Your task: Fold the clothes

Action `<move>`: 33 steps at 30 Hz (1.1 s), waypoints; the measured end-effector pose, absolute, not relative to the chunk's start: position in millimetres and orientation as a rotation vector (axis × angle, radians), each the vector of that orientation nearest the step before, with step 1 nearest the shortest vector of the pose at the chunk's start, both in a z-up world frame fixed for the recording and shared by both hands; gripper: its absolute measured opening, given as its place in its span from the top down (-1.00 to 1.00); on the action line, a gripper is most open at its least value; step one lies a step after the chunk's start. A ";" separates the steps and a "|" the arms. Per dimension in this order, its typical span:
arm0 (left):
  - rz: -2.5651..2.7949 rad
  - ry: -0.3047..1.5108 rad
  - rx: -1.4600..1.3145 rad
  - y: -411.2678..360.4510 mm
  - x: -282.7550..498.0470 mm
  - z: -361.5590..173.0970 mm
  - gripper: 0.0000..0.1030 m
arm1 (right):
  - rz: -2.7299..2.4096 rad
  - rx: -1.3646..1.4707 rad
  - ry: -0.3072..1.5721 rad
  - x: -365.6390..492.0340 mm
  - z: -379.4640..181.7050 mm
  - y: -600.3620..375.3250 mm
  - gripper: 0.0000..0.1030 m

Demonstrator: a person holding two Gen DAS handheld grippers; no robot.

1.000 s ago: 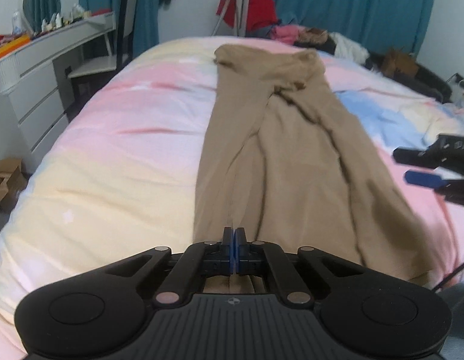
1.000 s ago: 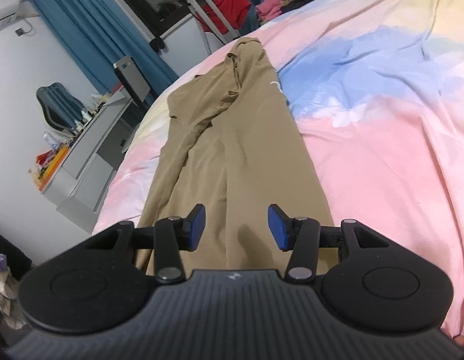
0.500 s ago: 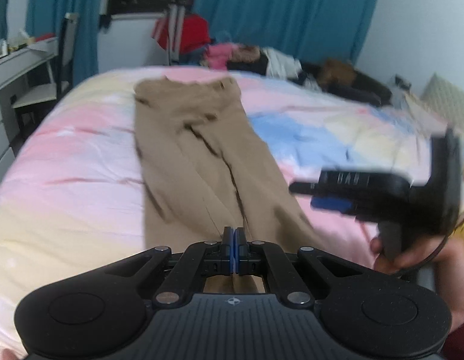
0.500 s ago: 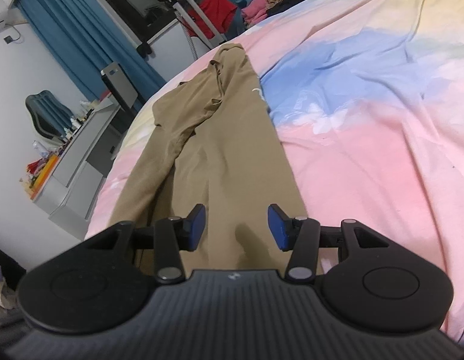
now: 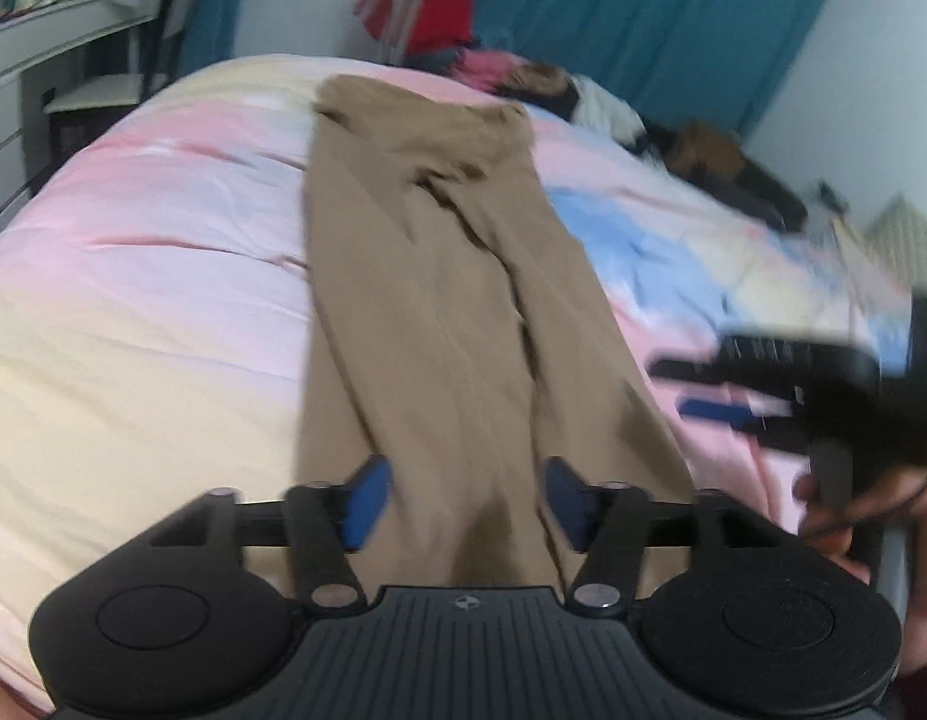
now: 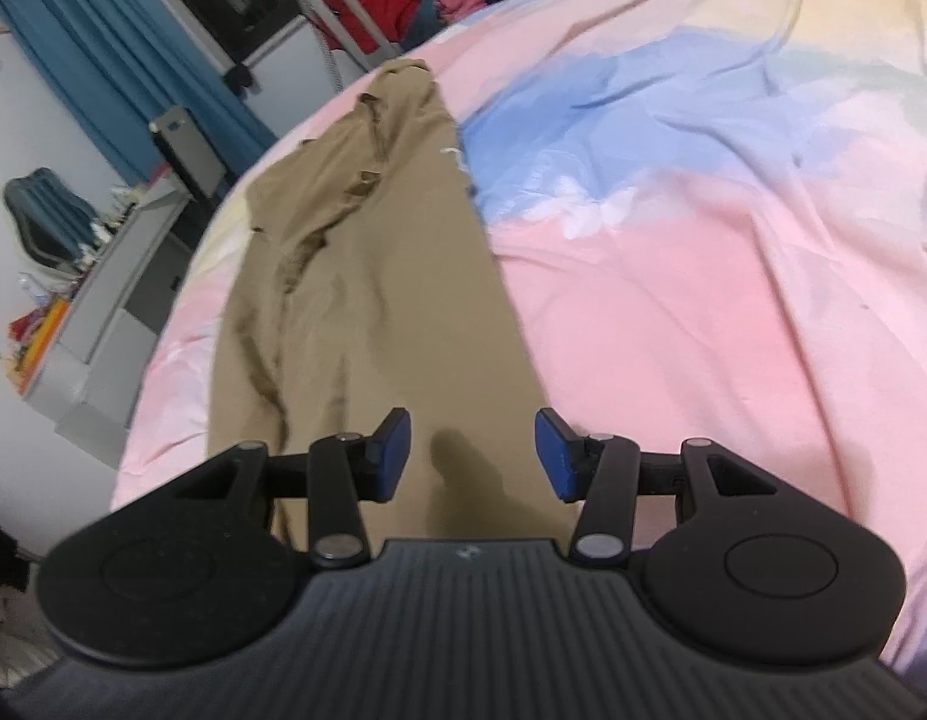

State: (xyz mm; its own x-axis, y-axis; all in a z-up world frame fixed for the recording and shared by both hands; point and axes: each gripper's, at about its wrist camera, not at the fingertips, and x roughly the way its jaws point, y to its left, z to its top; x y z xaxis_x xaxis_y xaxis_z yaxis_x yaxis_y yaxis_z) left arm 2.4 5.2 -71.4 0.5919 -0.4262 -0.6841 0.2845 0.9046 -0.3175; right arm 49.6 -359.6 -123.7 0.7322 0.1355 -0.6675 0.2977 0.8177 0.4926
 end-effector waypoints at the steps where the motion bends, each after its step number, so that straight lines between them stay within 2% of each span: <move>1: -0.385 0.845 -0.199 9.6 8.1 -73.0 -0.43 | -0.110 0.622 0.768 49.7 -125.9 -361.1 0.03; 3: -0.309 0.866 -0.218 18.7 19.5 -79.8 -0.49 | -0.133 0.627 0.798 50.5 -131.2 -364.1 0.03; 7: -0.246 0.932 -0.280 34.4 34.8 -92.1 -0.49 | -0.112 0.663 0.861 54.0 -141.7 -364.4 0.04; 8: -0.257 0.958 -0.302 35.6 36.7 -95.9 -0.49 | -0.105 0.672 0.877 55.0 -144.3 -364.3 0.01; 10: -0.283 1.003 -0.339 36.9 39.4 -102.3 -0.49 | -0.077 0.693 0.889 53.9 -146.7 -362.8 -0.20; 14: -0.354 1.038 -0.352 32.0 36.8 -107.5 -0.49 | -0.019 0.698 0.931 49.9 -149.0 -353.9 -0.20; 17: -0.376 1.058 -0.297 25.2 30.5 -109.3 -0.40 | 0.027 0.627 0.976 44.8 -145.0 -337.5 -0.20; 18: -0.377 1.057 -0.278 23.3 28.9 -109.0 -0.27 | 0.042 0.603 0.991 43.1 -143.7 -332.0 -0.20; 21: -0.386 1.065 -0.248 23.0 25.0 -108.0 0.30 | 0.088 0.530 1.035 37.9 -139.7 -315.6 -0.21; 22: -0.397 1.063 -0.238 22.1 23.4 -107.0 0.57 | 0.103 0.506 1.049 36.2 -138.4 -310.1 -0.07; 23: -0.409 1.061 -0.227 21.2 21.8 -105.9 0.73 | 0.119 0.474 1.059 34.8 -136.4 -304.9 0.05; 24: -0.414 1.055 -0.219 20.7 16.3 -105.5 0.80 | 0.134 0.436 1.068 33.9 -134.2 -299.5 0.44; 25: -0.410 1.043 -0.214 21.6 10.6 -103.7 0.85 | 0.139 0.394 1.080 31.8 -132.5 -295.1 0.73; 29: -0.437 0.942 -0.245 31.3 2.7 -82.7 0.87 | 0.127 0.312 1.015 21.5 -112.0 -294.0 0.80; 33: -0.465 0.839 -0.347 45.3 0.2 -48.2 0.88 | 0.131 0.371 0.891 11.3 -76.0 -316.4 0.80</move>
